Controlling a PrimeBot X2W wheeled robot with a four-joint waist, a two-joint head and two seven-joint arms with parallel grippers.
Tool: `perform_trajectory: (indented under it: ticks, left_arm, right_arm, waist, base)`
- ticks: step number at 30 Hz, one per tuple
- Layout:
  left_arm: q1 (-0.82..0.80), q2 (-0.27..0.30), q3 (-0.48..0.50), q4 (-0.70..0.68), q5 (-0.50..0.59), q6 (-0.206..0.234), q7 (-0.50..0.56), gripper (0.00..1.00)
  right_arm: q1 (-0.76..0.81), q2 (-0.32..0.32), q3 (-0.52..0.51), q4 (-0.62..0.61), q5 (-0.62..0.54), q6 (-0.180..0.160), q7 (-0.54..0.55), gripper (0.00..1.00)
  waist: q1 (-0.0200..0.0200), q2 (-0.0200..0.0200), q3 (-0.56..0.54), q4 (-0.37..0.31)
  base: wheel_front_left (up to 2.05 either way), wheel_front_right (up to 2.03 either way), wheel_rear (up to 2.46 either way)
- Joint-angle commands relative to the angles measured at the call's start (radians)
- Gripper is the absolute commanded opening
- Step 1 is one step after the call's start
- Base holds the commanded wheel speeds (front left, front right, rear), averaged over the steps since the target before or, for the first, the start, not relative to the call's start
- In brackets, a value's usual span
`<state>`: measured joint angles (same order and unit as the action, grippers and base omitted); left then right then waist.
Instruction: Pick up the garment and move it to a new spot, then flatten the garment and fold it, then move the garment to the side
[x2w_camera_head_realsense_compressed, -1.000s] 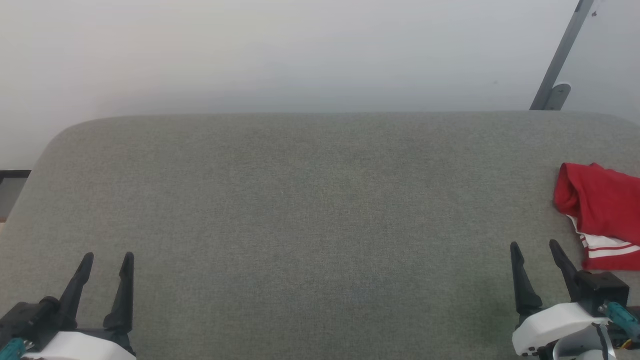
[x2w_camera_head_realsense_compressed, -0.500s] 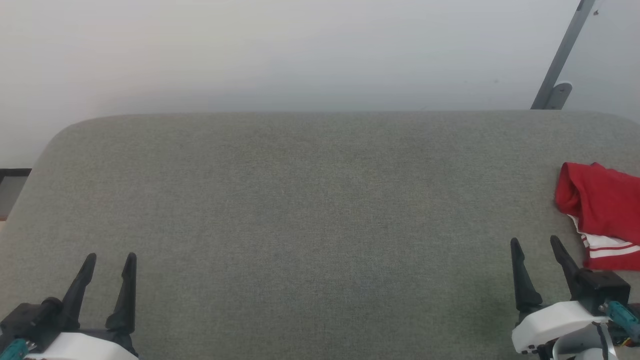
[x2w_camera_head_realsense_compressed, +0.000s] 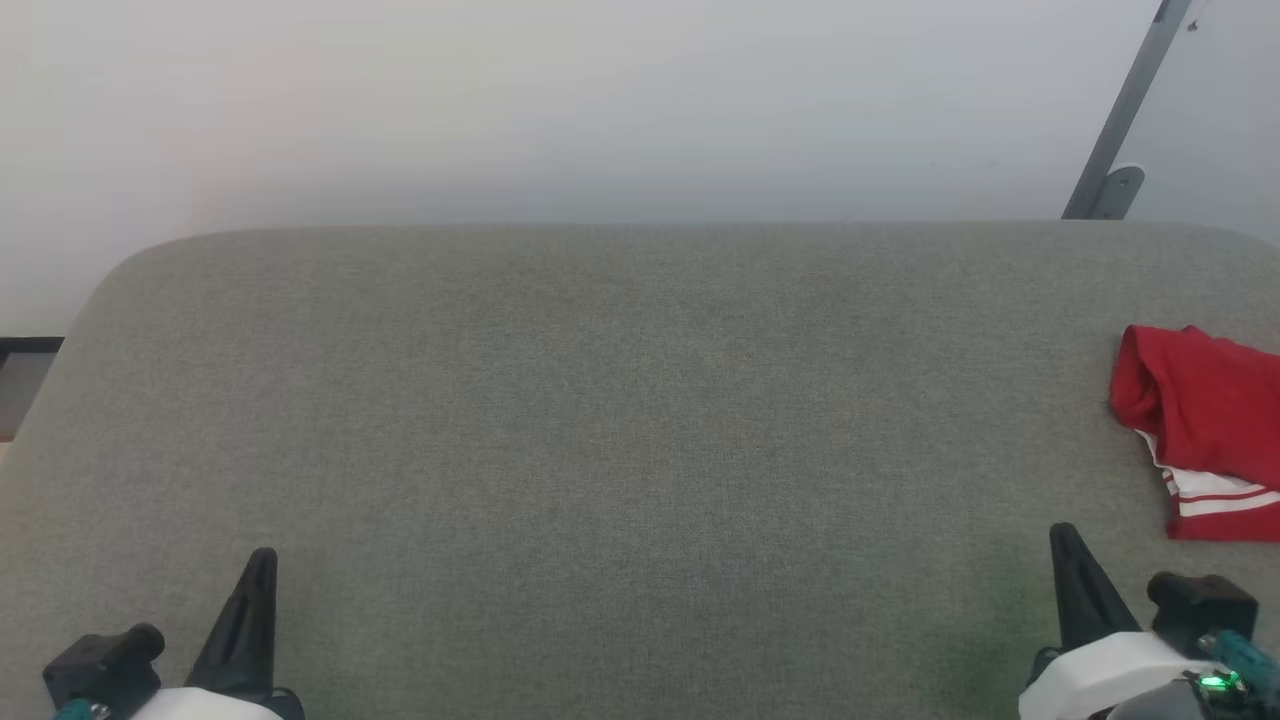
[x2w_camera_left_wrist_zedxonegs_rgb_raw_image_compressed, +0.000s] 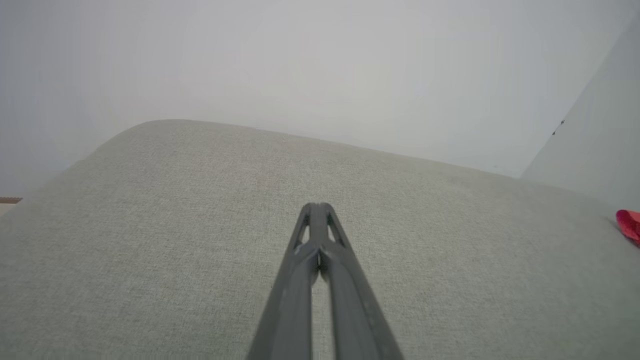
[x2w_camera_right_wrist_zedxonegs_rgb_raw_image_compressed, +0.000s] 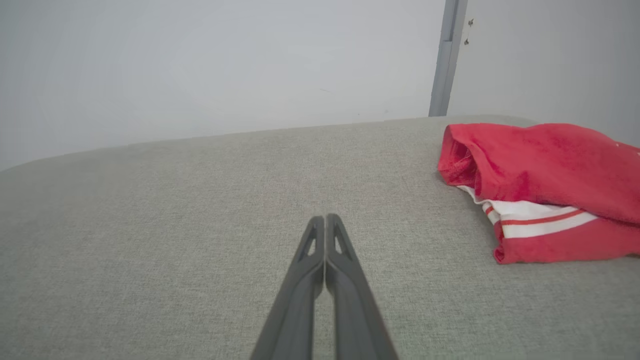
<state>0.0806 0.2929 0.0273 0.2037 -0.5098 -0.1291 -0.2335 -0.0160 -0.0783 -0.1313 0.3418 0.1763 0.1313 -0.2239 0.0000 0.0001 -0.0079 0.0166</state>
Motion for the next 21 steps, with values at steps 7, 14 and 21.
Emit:
perform_trajectory:
  ticks: [7, 14, 21]
  left_arm:
    - [-0.04, -0.015, 0.018, -0.008, -0.129, 0.0, 0.038, 0.0]
    - [-0.056, -0.038, 0.025, -0.004, -0.227, 0.0, 0.069, 0.0]
    - [-0.071, -0.059, 0.032, 0.001, -0.317, -0.001, 0.098, 0.0]
  right_arm:
    - [-0.03, 0.0, 0.003, -0.029, 0.167, 0.0, 0.035, 0.0]
    - [-0.035, 0.002, 0.007, -0.039, 0.295, 0.0, 0.063, 0.0]
    - [-0.041, 0.005, 0.009, -0.047, 0.413, 0.0, 0.09, 0.0]
  waist:
    - [0.0, -0.0001, 0.001, -0.001]
    - [0.0, -0.0001, 0.001, -0.002]
    - [0.0, -0.0001, 0.002, -0.003]
  base:
    - [0.0, 0.0, 0.0]
    - [0.0, 0.0, 0.0]
    - [0.0, 0.0, 0.0]
